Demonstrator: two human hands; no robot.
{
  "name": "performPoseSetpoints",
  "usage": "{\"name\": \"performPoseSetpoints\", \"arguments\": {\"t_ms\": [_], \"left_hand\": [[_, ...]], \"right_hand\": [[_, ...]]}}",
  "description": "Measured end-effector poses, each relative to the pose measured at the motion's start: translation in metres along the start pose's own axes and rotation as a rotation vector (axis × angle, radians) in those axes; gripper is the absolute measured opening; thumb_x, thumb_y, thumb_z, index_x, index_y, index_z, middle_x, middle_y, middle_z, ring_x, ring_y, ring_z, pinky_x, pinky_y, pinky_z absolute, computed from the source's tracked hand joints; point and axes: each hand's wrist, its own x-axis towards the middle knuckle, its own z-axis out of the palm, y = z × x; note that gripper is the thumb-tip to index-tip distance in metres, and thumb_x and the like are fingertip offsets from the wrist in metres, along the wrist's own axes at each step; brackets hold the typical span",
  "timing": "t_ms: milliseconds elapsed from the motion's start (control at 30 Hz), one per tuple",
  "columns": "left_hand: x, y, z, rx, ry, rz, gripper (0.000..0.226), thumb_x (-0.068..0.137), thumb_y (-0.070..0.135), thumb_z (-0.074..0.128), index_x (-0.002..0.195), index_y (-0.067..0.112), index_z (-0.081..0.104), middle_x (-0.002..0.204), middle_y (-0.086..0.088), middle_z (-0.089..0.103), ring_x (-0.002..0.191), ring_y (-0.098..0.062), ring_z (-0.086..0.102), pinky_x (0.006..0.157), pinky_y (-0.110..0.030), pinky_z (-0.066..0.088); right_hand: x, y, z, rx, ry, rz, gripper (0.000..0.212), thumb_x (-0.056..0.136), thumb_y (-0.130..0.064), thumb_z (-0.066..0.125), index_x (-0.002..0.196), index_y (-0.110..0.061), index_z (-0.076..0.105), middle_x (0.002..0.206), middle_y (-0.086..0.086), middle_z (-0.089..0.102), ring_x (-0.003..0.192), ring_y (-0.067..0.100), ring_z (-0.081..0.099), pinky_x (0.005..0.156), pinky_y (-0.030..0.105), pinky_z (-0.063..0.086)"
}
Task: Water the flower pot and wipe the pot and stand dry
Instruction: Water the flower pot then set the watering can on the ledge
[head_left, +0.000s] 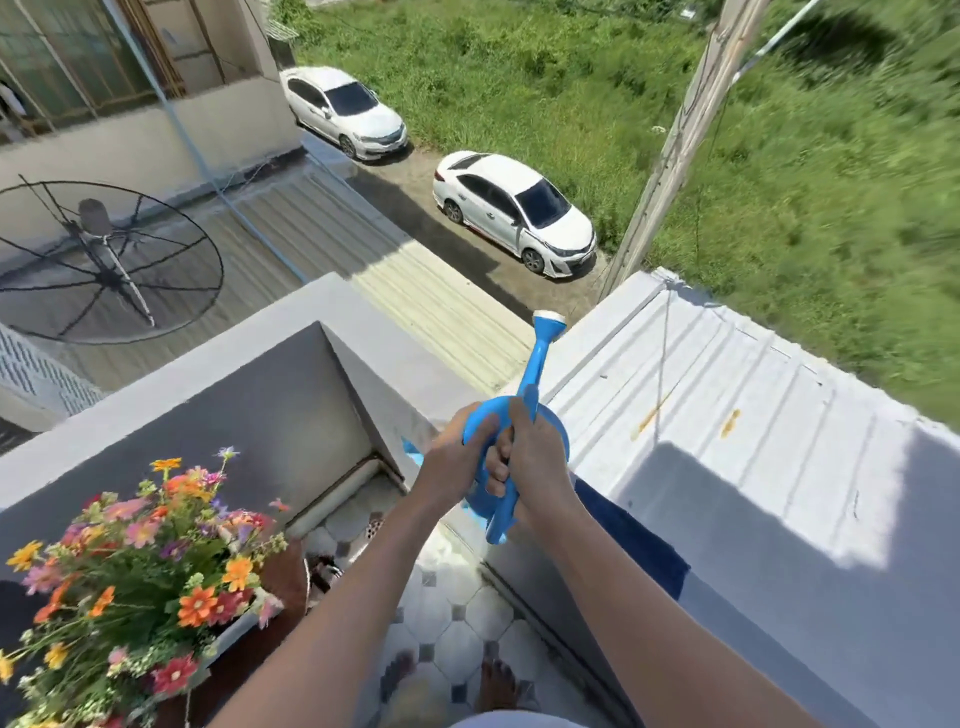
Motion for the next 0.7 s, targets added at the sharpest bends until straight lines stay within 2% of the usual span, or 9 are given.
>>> {"name": "performPoseSetpoints", "arguments": {"t_ms": [67, 133, 200, 300, 433, 567, 700], "left_hand": [[0.022, 0.003, 0.005, -0.002, -0.030, 0.017, 0.034, 0.089, 0.062, 0.054, 0.112, 0.039, 0.062, 0.072, 0.009, 0.070, 0.067, -0.011, 0.066, 0.070, -0.036, 0.054], [0.040, 0.002, 0.006, 0.051, -0.077, 0.058, 0.036, 0.089, 0.065, 0.051, 0.114, 0.042, 0.062, 0.084, 0.010, 0.073, 0.077, -0.011, 0.069, 0.076, -0.032, 0.056], [0.058, 0.003, 0.006, 0.086, -0.144, 0.053, 0.036, 0.089, 0.066, 0.048, 0.117, 0.048, 0.061, 0.093, 0.009, 0.072, 0.085, -0.016, 0.068, 0.081, -0.034, 0.056], [0.080, 0.001, 0.004, 0.112, -0.208, 0.068, 0.033, 0.091, 0.062, 0.046, 0.119, 0.051, 0.059, 0.099, 0.008, 0.071, 0.087, -0.017, 0.066, 0.084, -0.041, 0.055], [0.104, -0.001, 0.000, 0.155, -0.256, 0.071, 0.032, 0.092, 0.057, 0.046, 0.119, 0.049, 0.060, 0.107, 0.008, 0.072, 0.088, -0.015, 0.068, 0.083, -0.041, 0.057], [0.115, -0.008, -0.007, 0.179, -0.287, 0.080, 0.032, 0.094, 0.053, 0.044, 0.121, 0.046, 0.060, 0.114, 0.016, 0.070, 0.104, -0.003, 0.065, 0.095, -0.034, 0.052], [0.117, -0.010, -0.017, 0.187, -0.317, 0.099, 0.031, 0.096, 0.050, 0.044, 0.123, 0.043, 0.059, 0.108, 0.022, 0.067, 0.102, 0.003, 0.063, 0.091, -0.029, 0.050]], "right_hand": [[0.015, -0.003, -0.001, 0.030, 0.059, 0.011, 0.052, 0.104, -0.046, 0.040, 0.063, -0.015, 0.034, 0.043, 0.004, 0.033, 0.036, 0.018, 0.031, 0.036, 0.025, 0.031], [0.028, -0.002, 0.002, 0.056, 0.096, 0.015, 0.052, 0.103, -0.047, 0.040, 0.063, -0.015, 0.033, 0.044, 0.005, 0.033, 0.036, 0.019, 0.031, 0.036, 0.025, 0.032], [0.039, -0.004, 0.005, 0.082, 0.157, 0.022, 0.051, 0.103, -0.047, 0.039, 0.064, -0.015, 0.035, 0.044, 0.004, 0.034, 0.036, 0.019, 0.032, 0.036, 0.025, 0.032], [0.052, -0.006, 0.012, 0.159, 0.213, 0.050, 0.049, 0.104, -0.047, 0.040, 0.067, -0.015, 0.039, 0.043, 0.002, 0.038, 0.034, 0.017, 0.035, 0.037, 0.025, 0.033], [0.072, -0.002, 0.024, 0.158, 0.325, 0.083, 0.044, 0.102, -0.049, 0.040, 0.076, -0.014, 0.042, 0.047, 0.000, 0.039, 0.037, 0.013, 0.038, 0.039, 0.024, 0.036], [0.082, 0.002, 0.033, 0.146, 0.346, 0.073, 0.045, 0.103, -0.044, 0.037, 0.070, -0.013, 0.039, 0.044, 0.000, 0.035, 0.038, 0.016, 0.034, 0.042, 0.027, 0.031], [0.083, 0.006, 0.041, 0.147, 0.381, 0.083, 0.046, 0.102, -0.045, 0.037, 0.071, -0.010, 0.043, 0.045, 0.001, 0.040, 0.037, 0.016, 0.039, 0.040, 0.026, 0.034]]}}
